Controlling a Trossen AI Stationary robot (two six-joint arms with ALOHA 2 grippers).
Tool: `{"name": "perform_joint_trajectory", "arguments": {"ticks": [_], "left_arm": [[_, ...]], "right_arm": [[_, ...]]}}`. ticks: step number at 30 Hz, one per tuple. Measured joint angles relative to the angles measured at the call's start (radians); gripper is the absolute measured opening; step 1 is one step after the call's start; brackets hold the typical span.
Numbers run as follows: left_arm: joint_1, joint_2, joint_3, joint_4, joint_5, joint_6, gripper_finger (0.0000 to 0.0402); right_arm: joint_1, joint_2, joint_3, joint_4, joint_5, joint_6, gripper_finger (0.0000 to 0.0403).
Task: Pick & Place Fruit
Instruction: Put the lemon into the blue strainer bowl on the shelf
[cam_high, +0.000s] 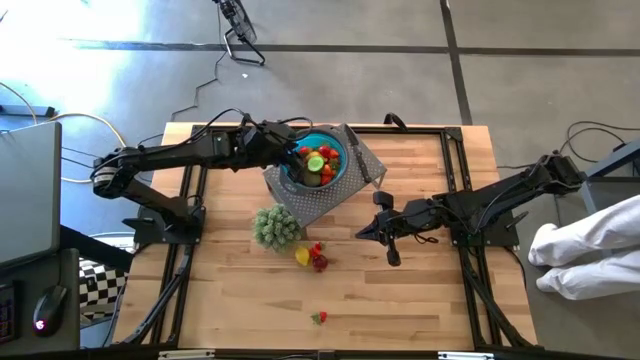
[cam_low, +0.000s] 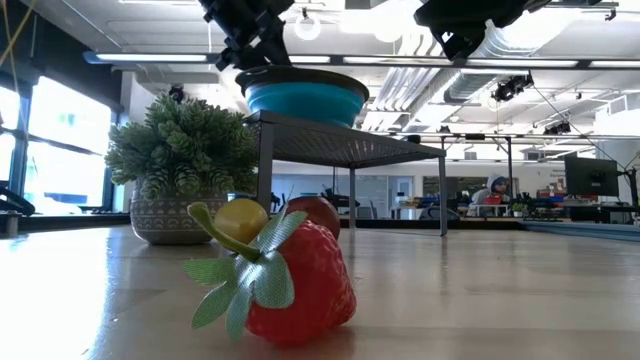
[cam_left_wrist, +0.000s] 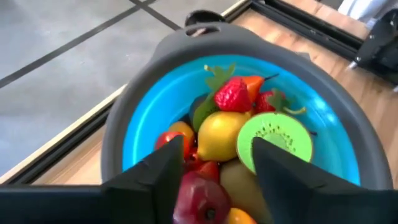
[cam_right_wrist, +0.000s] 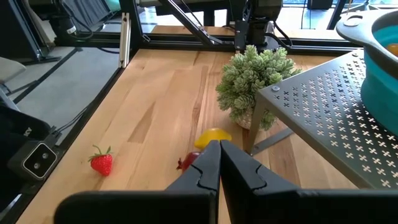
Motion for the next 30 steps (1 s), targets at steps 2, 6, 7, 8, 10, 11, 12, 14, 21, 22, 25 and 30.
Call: {"name": "perform_joint_trajectory", "arguments": {"ticks": [2,6,7,8,10,11,12,14,21,22,25,30], "left_arm": [[0.0,0.0,0.0,-0.004,0.02,0.007,0.0154],[0.0,0.0,0.0,-0.008,0.063,0.022,0.0099],[0.0,0.0,0.0,-0.005,0.067,0.022,0.0088],[0.0,0.0,0.0,-0.003,0.067,0.022,0.0077],[0.0,0.0,0.0,-0.005,0.067,0.022,0.006],[0.0,0.0,0.0,-0.005,0.067,0.022,0.0054],[0.0,0.0,0.0,-0.005,0.068,0.022,0.0048],[0.0,0.0,0.0,0.001,0.083,0.038,0.0041],[-0.035,-0.032,-0.001,-0.003,0.116,0.16,0.0029],[-0.05,-0.049,-0.004,-0.005,0.116,0.175,0.0027],[-0.107,-0.111,-0.057,0.044,0.111,0.204,0.0016],[-0.242,-0.253,-0.219,0.19,0.117,0.248,0.0002]], "right_arm": [[0.0,0.0,0.0,0.0,0.0,0.001,0.0003],[0.0,0.0,0.0,0.0,0.0,0.001,0.0003],[0.0,0.0,0.0,0.0,0.0,0.001,0.0003],[0.0,0.0,0.0,0.0,0.0,0.001,0.0003],[0.0,0.0,0.0,0.0,0.0,0.001,0.0003],[0.0,0.0,0.0,0.0,0.0,0.001,0.0003],[0.0,0.0,0.0,0.0,0.0,0.001,0.0003],[0.0,0.0,0.0,0.0,0.0,0.001,0.0003],[0.0,0.0,0.0,0.0,0.0,0.015,0.0003],[0.0,0.0,0.0,0.0,0.0,0.025,0.0003],[0.0,0.0,0.0,0.003,0.0,0.054,0.0003],[0.0,0.0,0.0,0.012,0.003,0.054,0.0003]]}}
